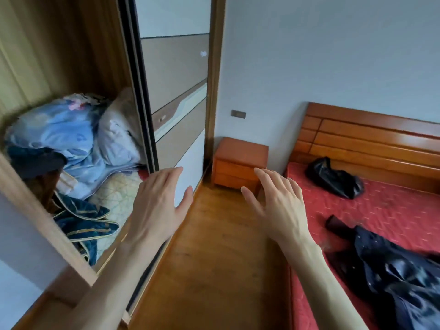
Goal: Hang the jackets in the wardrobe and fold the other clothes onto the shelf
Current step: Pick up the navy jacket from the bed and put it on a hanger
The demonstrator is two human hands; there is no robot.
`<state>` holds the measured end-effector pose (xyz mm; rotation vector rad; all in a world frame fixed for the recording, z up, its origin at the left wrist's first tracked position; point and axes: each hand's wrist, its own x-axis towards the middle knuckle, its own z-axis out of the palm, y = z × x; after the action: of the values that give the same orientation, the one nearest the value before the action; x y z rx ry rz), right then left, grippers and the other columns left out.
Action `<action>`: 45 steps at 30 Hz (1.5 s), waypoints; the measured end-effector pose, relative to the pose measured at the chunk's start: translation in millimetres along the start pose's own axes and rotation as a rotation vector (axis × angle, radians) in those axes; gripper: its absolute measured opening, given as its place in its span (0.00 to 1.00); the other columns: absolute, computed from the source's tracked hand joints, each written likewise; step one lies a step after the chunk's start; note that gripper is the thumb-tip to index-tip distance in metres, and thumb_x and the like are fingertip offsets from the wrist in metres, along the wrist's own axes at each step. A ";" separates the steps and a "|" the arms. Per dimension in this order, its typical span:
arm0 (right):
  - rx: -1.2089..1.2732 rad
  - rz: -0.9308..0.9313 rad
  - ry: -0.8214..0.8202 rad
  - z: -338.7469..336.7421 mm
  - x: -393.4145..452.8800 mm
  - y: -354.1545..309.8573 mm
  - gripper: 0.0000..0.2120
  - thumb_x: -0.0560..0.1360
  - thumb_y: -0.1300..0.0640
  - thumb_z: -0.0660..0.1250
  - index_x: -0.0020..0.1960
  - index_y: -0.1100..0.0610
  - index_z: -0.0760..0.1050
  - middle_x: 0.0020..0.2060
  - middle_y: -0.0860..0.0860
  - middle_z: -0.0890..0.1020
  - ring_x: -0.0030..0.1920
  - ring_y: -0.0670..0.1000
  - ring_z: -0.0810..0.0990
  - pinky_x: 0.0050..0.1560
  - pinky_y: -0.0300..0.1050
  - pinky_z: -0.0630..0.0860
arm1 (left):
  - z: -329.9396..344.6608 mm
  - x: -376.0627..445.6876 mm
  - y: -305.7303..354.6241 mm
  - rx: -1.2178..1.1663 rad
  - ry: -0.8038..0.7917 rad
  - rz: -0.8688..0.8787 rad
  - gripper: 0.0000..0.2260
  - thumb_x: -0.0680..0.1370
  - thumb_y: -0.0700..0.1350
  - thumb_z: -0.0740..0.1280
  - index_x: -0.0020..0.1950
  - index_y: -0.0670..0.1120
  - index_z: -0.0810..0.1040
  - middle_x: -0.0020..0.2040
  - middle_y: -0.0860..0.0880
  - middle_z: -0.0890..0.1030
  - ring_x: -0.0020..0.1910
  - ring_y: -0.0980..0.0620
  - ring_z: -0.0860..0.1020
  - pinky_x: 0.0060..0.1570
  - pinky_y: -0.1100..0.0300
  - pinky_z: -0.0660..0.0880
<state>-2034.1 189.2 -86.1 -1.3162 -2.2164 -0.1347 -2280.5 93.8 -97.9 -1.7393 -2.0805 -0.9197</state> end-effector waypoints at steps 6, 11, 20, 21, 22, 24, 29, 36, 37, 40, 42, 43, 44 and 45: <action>-0.114 0.152 0.033 20.7 19.2 61.6 0.28 0.83 0.35 0.58 0.74 0.51 0.73 0.69 0.48 0.79 0.72 0.52 0.75 0.76 0.56 0.66 | 73.0 58.9 27.6 -0.109 -0.081 0.196 0.24 0.84 0.57 0.58 0.72 0.43 0.75 0.65 0.44 0.81 0.64 0.44 0.79 0.64 0.49 0.76; -0.156 0.265 0.040 44.5 47.0 115.5 0.29 0.82 0.33 0.54 0.74 0.49 0.73 0.70 0.48 0.78 0.73 0.52 0.74 0.77 0.56 0.63 | 137.7 115.9 63.3 -0.153 -0.137 0.322 0.25 0.84 0.60 0.57 0.73 0.46 0.75 0.68 0.46 0.79 0.67 0.46 0.78 0.68 0.47 0.75; -0.180 0.428 0.076 67.9 110.2 218.8 0.30 0.83 0.33 0.54 0.75 0.50 0.72 0.70 0.48 0.78 0.72 0.53 0.74 0.75 0.56 0.65 | 239.9 214.8 126.3 -0.125 -0.166 0.475 0.23 0.82 0.58 0.65 0.72 0.47 0.77 0.68 0.46 0.80 0.67 0.45 0.79 0.70 0.49 0.71; -0.186 0.445 0.076 68.6 114.1 229.6 0.30 0.83 0.33 0.54 0.75 0.50 0.73 0.70 0.48 0.78 0.73 0.53 0.74 0.75 0.56 0.65 | 250.1 223.3 134.1 -0.127 -0.169 0.488 0.23 0.81 0.57 0.66 0.72 0.47 0.78 0.68 0.46 0.81 0.67 0.45 0.79 0.69 0.51 0.69; -0.189 0.462 0.076 68.4 116.2 239.8 0.30 0.83 0.33 0.54 0.75 0.50 0.73 0.70 0.48 0.78 0.73 0.53 0.74 0.75 0.57 0.65 | 259.4 230.1 142.1 -0.132 -0.176 0.502 0.22 0.81 0.56 0.68 0.71 0.46 0.78 0.67 0.46 0.81 0.67 0.45 0.79 0.69 0.52 0.68; -0.194 0.499 0.083 66.1 112.9 257.7 0.30 0.83 0.33 0.54 0.75 0.51 0.73 0.70 0.48 0.78 0.73 0.53 0.74 0.76 0.58 0.65 | 275.1 240.0 159.1 -0.146 -0.196 0.533 0.22 0.80 0.55 0.69 0.71 0.46 0.79 0.67 0.46 0.81 0.67 0.45 0.79 0.69 0.53 0.68; -0.236 0.633 0.097 54.7 93.1 299.9 0.28 0.83 0.34 0.57 0.75 0.49 0.72 0.71 0.46 0.77 0.74 0.51 0.72 0.77 0.58 0.63 | 318.1 258.2 204.0 -0.217 -0.267 0.620 0.21 0.84 0.55 0.62 0.72 0.45 0.77 0.68 0.47 0.80 0.69 0.47 0.77 0.71 0.50 0.73; -0.330 0.820 0.128 45.2 65.1 355.1 0.28 0.81 0.35 0.58 0.74 0.50 0.73 0.68 0.46 0.79 0.71 0.51 0.74 0.76 0.56 0.65 | 384.2 267.7 281.4 -0.359 -0.382 0.750 0.25 0.83 0.58 0.57 0.72 0.44 0.77 0.68 0.47 0.80 0.70 0.48 0.76 0.71 0.49 0.73; -0.342 0.852 0.119 45.4 64.2 363.8 0.28 0.82 0.34 0.57 0.74 0.50 0.73 0.68 0.46 0.79 0.72 0.51 0.74 0.76 0.56 0.65 | 395.0 270.7 292.7 -0.380 -0.394 0.771 0.24 0.83 0.58 0.58 0.72 0.44 0.77 0.68 0.47 0.80 0.70 0.48 0.76 0.71 0.49 0.72; -0.391 0.934 0.109 46.9 66.3 391.9 0.31 0.81 0.32 0.53 0.74 0.50 0.72 0.69 0.46 0.78 0.73 0.51 0.73 0.76 0.56 0.64 | 428.2 285.3 327.2 -0.439 -0.419 0.830 0.23 0.83 0.57 0.59 0.72 0.44 0.77 0.68 0.47 0.80 0.70 0.48 0.76 0.71 0.50 0.72; -0.422 0.975 0.133 46.8 71.5 411.7 0.31 0.81 0.32 0.53 0.74 0.51 0.74 0.69 0.46 0.79 0.72 0.51 0.74 0.76 0.55 0.65 | 449.2 299.9 352.8 -0.484 -0.440 0.863 0.24 0.84 0.57 0.59 0.72 0.44 0.76 0.68 0.48 0.80 0.70 0.49 0.76 0.71 0.50 0.72; -0.438 0.998 0.146 46.5 74.9 422.2 0.31 0.81 0.32 0.53 0.73 0.51 0.74 0.68 0.46 0.79 0.71 0.51 0.75 0.76 0.55 0.66 | 459.9 307.6 365.9 -0.510 -0.448 0.879 0.24 0.84 0.57 0.59 0.72 0.44 0.76 0.68 0.48 0.80 0.70 0.49 0.76 0.71 0.50 0.72; -0.451 1.023 0.156 46.6 78.4 433.0 0.31 0.81 0.33 0.54 0.73 0.51 0.74 0.68 0.46 0.79 0.71 0.51 0.76 0.75 0.55 0.66 | 470.7 315.3 378.4 -0.537 -0.453 0.896 0.23 0.84 0.57 0.60 0.72 0.44 0.76 0.68 0.48 0.80 0.70 0.49 0.76 0.71 0.50 0.72; -0.459 1.056 0.159 47.1 82.1 443.2 0.31 0.81 0.33 0.54 0.73 0.51 0.74 0.68 0.46 0.79 0.71 0.51 0.76 0.75 0.54 0.66 | 481.3 322.7 390.3 -0.564 -0.460 0.913 0.23 0.83 0.57 0.60 0.72 0.44 0.76 0.68 0.48 0.80 0.70 0.49 0.76 0.72 0.50 0.72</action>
<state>-1712.7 498.1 -167.7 -2.4368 -1.1487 -0.3331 -1896.8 674.1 -161.9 -3.0074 -0.9382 -0.8734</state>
